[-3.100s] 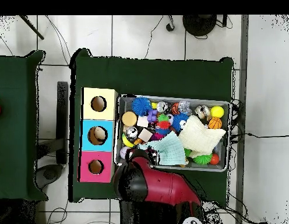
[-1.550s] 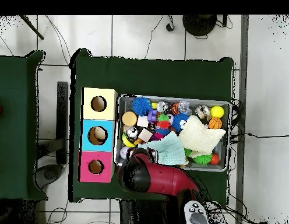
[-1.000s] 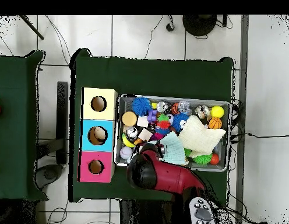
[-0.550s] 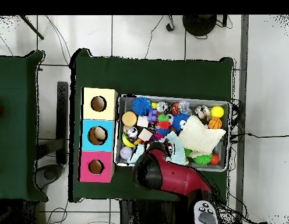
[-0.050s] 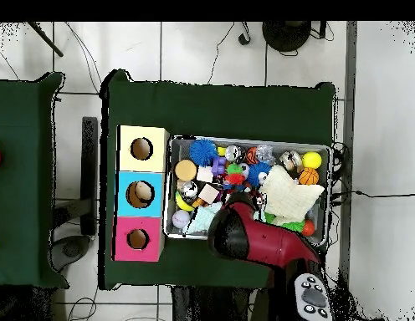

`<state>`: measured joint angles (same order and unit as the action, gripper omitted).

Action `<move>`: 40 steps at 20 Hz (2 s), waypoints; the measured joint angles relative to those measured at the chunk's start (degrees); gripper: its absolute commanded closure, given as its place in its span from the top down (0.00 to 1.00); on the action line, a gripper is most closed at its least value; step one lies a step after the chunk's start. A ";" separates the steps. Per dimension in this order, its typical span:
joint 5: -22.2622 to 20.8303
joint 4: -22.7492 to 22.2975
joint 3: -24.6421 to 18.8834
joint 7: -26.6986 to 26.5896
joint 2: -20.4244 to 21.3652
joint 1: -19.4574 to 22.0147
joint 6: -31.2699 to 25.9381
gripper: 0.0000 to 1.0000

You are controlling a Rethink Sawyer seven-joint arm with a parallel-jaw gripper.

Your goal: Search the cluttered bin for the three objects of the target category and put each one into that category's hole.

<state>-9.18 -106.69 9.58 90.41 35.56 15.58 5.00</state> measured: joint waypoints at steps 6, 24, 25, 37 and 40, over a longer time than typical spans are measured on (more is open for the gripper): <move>-1.30 2.54 -0.02 0.00 -2.40 1.44 1.05 1.00; -4.83 10.12 -0.26 0.00 -10.83 5.13 2.64 1.00; -5.07 10.38 -0.27 0.00 -11.19 5.31 2.79 1.00; -7.87 14.03 -0.67 0.00 -14.14 6.54 8.47 1.00; -8.96 14.69 -1.00 0.00 -14.47 6.76 10.25 1.00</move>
<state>-18.14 -92.00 8.58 90.41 21.09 22.33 15.25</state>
